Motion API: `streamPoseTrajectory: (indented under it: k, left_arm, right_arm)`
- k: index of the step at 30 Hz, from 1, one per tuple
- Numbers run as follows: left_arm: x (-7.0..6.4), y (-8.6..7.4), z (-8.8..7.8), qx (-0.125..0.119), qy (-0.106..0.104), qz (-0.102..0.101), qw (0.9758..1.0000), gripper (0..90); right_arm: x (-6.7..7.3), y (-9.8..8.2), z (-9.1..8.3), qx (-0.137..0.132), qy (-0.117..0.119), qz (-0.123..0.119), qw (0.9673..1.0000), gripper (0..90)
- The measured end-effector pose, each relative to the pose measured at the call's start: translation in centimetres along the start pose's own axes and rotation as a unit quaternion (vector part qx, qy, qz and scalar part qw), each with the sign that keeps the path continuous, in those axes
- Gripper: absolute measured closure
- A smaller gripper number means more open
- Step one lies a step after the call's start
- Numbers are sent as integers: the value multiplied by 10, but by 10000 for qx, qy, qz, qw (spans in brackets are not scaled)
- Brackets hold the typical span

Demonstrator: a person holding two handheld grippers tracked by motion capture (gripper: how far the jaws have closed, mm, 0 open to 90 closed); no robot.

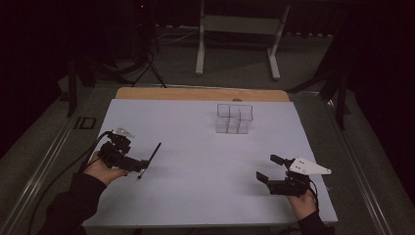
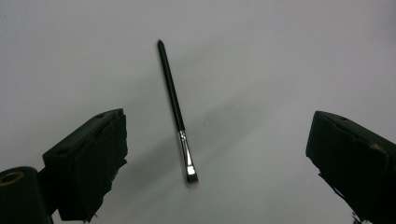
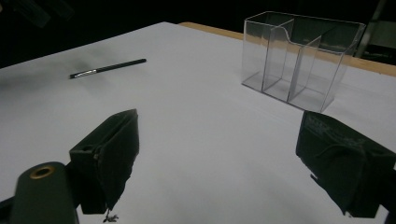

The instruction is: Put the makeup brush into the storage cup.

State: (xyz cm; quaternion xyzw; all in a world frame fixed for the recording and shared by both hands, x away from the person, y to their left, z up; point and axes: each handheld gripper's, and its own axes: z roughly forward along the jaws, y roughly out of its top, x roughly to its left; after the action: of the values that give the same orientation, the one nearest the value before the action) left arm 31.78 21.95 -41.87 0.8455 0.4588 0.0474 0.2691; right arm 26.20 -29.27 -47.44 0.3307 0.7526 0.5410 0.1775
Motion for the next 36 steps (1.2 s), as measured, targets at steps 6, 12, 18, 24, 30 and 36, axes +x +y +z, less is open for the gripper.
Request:
streamPoseTrajectory:
  k: [6,12,18,24,30,36]
  left_arm:
    - [3,3,8,235,67,-346,9991,109]
    - [4,3,14,454,147,-417,9980,159]
    - [5,4,19,604,129,-470,9970,223]
    - [5,6,29,856,147,-408,9954,358]
    - [4,6,37,900,214,-394,9949,387]
    - [3,4,46,1140,503,-307,9917,460]
  right_arm:
    - [0,0,0,5,10,10,10000,134]
    - [0,0,1,16,21,-4,10000,134]
    - [0,0,1,23,28,0,10000,134]
    - [0,0,1,30,27,-5,10000,134]
    - [0,0,1,26,35,7,10000,134]
    - [0,0,1,28,42,3,10000,134]
